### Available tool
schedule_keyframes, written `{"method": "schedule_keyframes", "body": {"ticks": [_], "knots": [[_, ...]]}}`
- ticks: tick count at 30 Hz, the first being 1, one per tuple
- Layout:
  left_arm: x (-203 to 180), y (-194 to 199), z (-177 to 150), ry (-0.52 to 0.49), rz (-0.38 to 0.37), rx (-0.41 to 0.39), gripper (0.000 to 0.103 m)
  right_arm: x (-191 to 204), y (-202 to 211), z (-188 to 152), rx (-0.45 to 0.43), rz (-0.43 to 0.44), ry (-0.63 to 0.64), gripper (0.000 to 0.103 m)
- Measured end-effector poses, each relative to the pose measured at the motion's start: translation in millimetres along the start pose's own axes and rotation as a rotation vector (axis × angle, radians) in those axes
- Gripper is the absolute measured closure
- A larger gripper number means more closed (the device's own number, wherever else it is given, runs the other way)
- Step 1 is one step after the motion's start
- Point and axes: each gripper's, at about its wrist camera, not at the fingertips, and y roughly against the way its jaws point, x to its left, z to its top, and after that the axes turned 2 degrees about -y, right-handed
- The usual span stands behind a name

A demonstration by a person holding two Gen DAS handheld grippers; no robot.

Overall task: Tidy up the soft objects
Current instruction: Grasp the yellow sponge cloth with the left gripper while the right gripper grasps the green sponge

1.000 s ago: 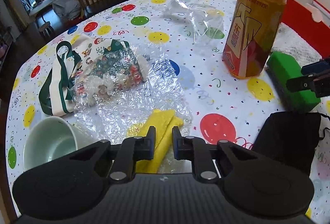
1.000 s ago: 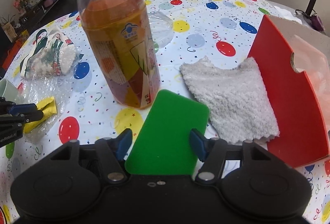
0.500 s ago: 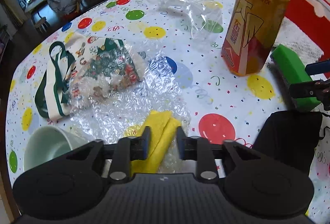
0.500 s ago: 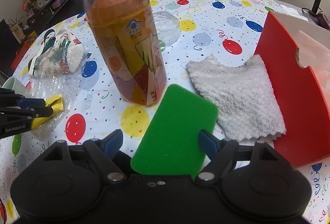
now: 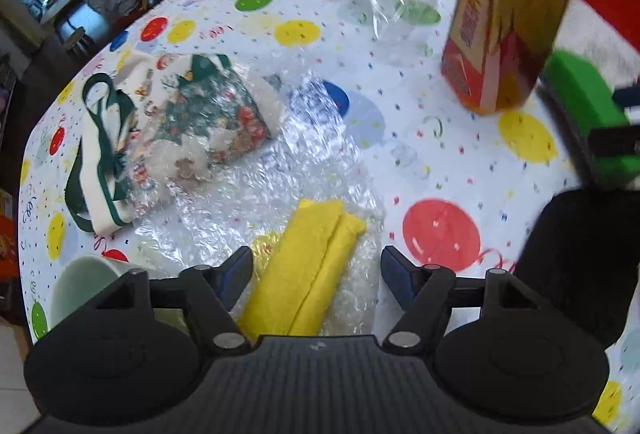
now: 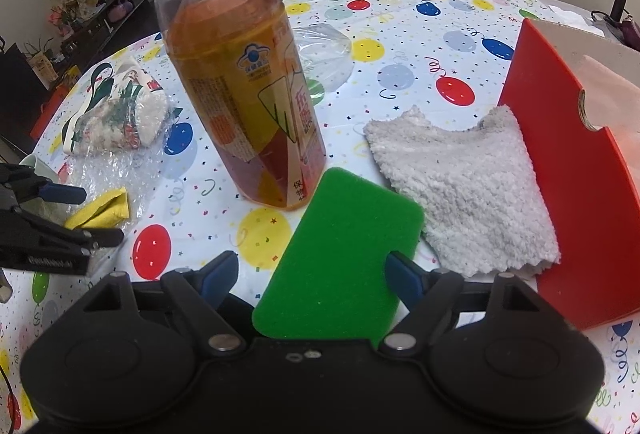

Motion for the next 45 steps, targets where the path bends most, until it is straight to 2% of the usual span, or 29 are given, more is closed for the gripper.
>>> {"method": "schedule_keyframes", "body": {"ticks": [6,9,13,17,19,22,25,26,34,35,38,39,43,45], "knots": [[6,3,-1,0.055,-0.007,-0.008,0.046,2,-1,1,0.000,-0.005,0.000,0.021],[15,6,-3,0.121,-0.068,-0.007,0.046,1,-1,1,0.000,-0.004,-0.006,0.022],[17,8,-5,0.178,-0.099,0.000,0.047,1,-1,0,-0.001,-0.005,-0.010,0.022],[15,18,-6,0.229,-0.194,-0.022,0.047,-1,1,0,-0.003,-0.001,-0.020,0.022],[15,21,-9,0.247,-0.201,-0.031,0.047,-2,2,-1,-0.003,-0.001,-0.024,0.022],[14,19,-12,0.223,-0.153,-0.019,0.047,-4,2,-2,-0.004,-0.005,-0.027,0.022],[16,16,-16,0.233,-0.155,-0.008,0.059,-4,3,-2,-0.005,-0.004,-0.026,0.022],[16,15,-17,0.227,-0.154,-0.009,0.059,-4,3,-2,-0.006,-0.003,-0.026,0.022],[-13,12,-20,0.045,-0.042,-0.039,0.061,3,0,-3,-0.003,-0.026,0.018,0.023],[-13,12,-20,0.046,-0.038,-0.043,0.062,5,-1,-3,-0.004,-0.036,0.031,0.025],[-10,14,-21,0.069,-0.042,-0.052,0.063,7,0,-5,-0.021,-0.071,0.067,0.044],[-8,15,-21,0.084,-0.046,-0.055,0.063,7,1,-5,-0.023,-0.073,0.071,0.045],[-3,21,-22,0.130,-0.060,-0.066,0.064,1,7,-5,-0.029,-0.044,0.054,0.059],[-3,29,-22,0.134,-0.063,-0.088,0.065,2,12,-5,-0.038,-0.034,0.060,0.072]]}}
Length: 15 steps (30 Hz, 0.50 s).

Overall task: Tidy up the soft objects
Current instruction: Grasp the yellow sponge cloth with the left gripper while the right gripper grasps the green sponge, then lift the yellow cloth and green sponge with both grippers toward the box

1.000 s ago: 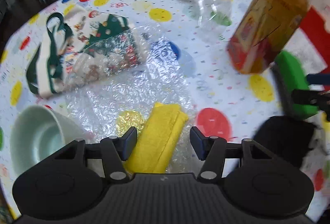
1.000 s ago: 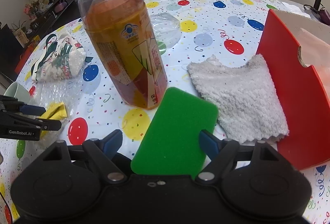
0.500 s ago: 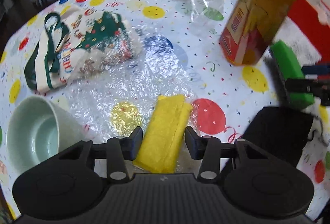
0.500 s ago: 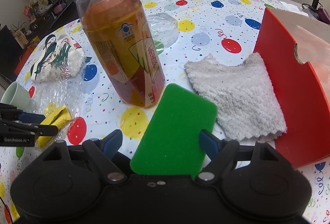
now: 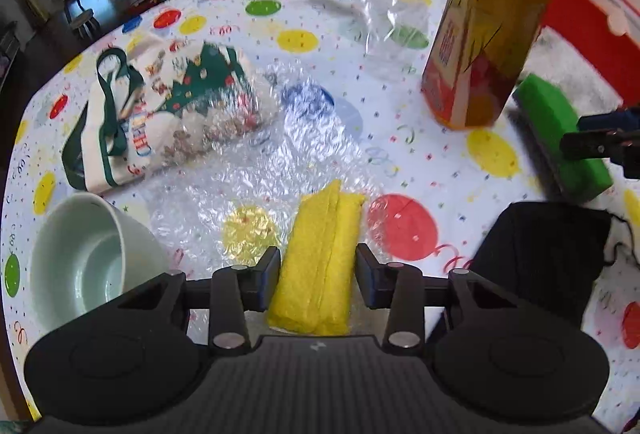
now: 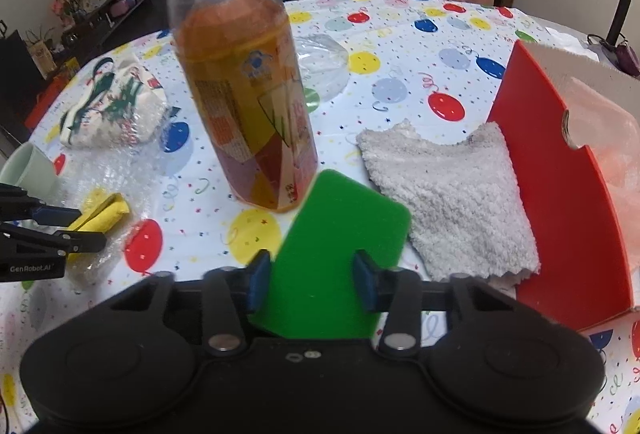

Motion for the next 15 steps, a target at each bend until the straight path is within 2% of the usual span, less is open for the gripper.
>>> {"method": "schedule_keyframes", "body": {"ticks": [3,6,7,8,11,14,15], "knots": [[-1,12,1,0.014,-0.004,-0.029,0.065,4,8,-2,-0.015,-0.008,0.035,0.081],[-1,23,0,0.044,-0.022,-0.045,0.068,2,11,-4,-0.019,-0.005,0.039,0.083],[-1,26,-1,0.053,-0.027,-0.053,0.071,0,12,-5,-0.020,0.006,0.028,0.083],[-2,30,-1,0.058,-0.033,-0.061,0.081,-3,14,-6,-0.023,0.013,0.017,0.085],[-4,39,-2,0.071,-0.044,-0.070,0.083,-8,20,-9,-0.033,0.021,0.010,0.085],[-7,39,-5,0.056,-0.032,-0.064,0.083,-15,16,-10,0.002,0.047,-0.008,0.070],[-7,37,-6,0.060,-0.032,-0.058,0.083,-17,14,-12,0.006,0.038,-0.021,0.059]]}}
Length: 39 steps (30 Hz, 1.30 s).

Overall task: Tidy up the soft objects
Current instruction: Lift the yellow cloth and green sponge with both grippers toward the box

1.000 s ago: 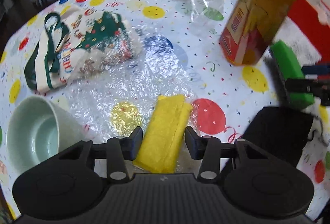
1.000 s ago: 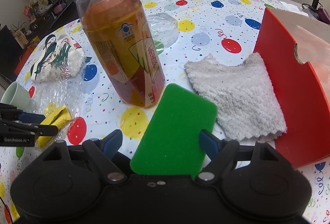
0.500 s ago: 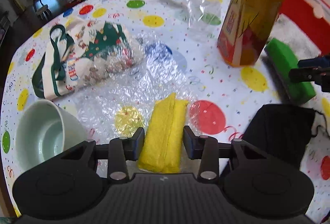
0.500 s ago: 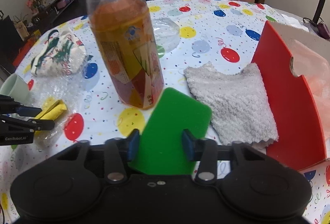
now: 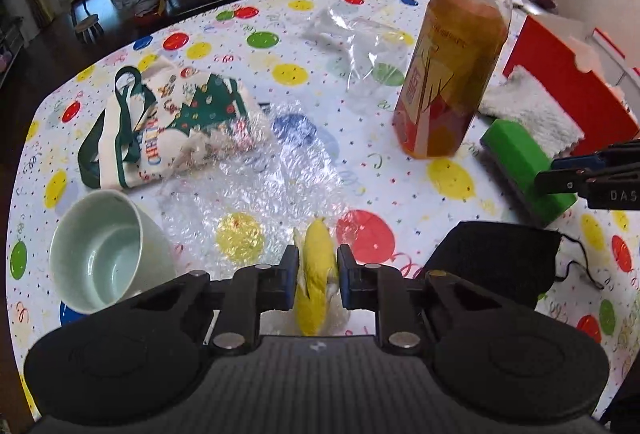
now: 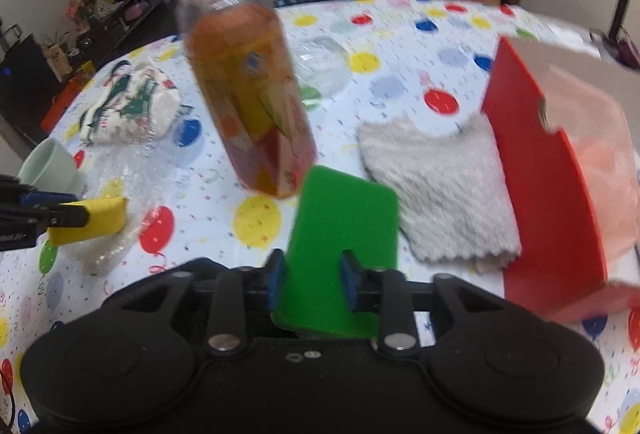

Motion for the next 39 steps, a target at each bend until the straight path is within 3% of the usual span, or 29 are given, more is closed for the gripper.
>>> {"method": "schedule_keyframes", "body": {"ticks": [1,2,3,5,11,16,18,25,39], "knots": [[1,-1,-2,0.004,0.000,0.004,0.083,-2,-1,-2,-0.001,-0.011,-0.008,0.051],[1,-3,-4,0.006,0.005,0.009,0.083,-4,-1,-3,-0.004,-0.019,-0.014,0.033],[1,-4,-5,0.005,0.013,0.014,0.083,-6,-1,-5,-0.011,-0.014,-0.020,0.029],[2,-7,-9,-0.001,0.020,0.025,0.083,-8,-2,-5,-0.013,-0.002,-0.032,0.030],[2,-17,-16,-0.001,0.077,0.054,0.084,-3,-13,1,-0.003,0.000,-0.027,0.021],[-2,-19,-17,-0.005,0.091,0.053,0.083,6,-27,4,0.019,-0.032,0.018,0.023],[-3,-19,-18,-0.005,0.097,0.044,0.083,8,-30,2,0.021,-0.055,0.052,0.034],[-6,-14,-24,-0.001,0.091,0.005,0.086,5,-20,1,-0.001,-0.052,0.061,0.042],[-20,38,-12,0.081,0.036,-0.072,0.087,-21,70,4,-0.111,0.022,0.086,0.043]]}}
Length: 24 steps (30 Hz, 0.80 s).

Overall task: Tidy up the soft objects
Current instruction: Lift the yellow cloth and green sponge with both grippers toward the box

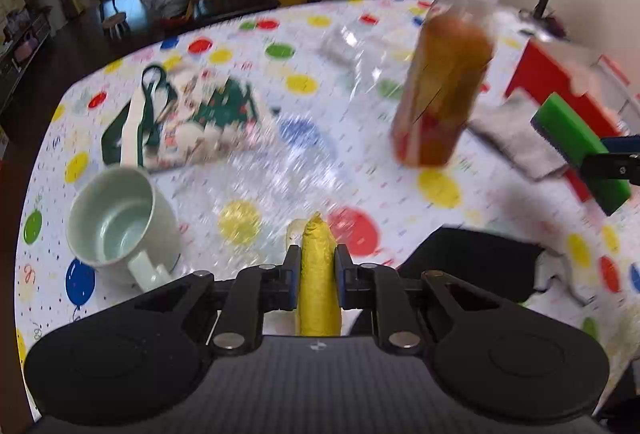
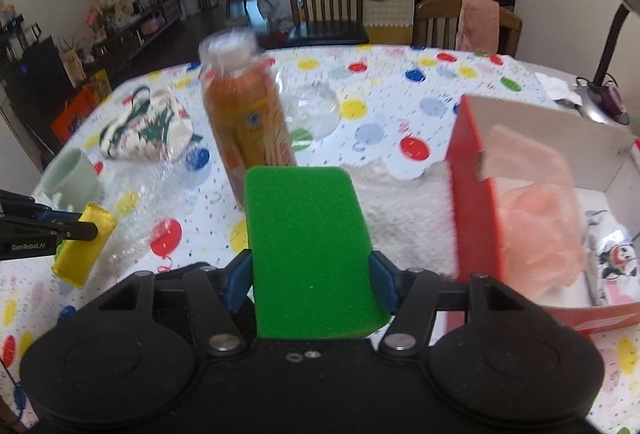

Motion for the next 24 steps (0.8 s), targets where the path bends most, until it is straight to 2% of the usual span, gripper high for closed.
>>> {"method": "schedule_keyframes", "body": {"ticks": [5,10,24], "knots": [[-27,23,24,0.010,-0.050,-0.046,0.087,-20,30,12,-0.049,-0.004,0.010,0.043],[-74,33,53,-0.036,-0.097,-0.090,0.087,-51,48,27,-0.091,-0.021,0.009,0.042],[-211,14,128,-0.133,-0.224,-0.131,0.087,-170,66,37,-0.124,-0.129,-0.029,0.042]]}}
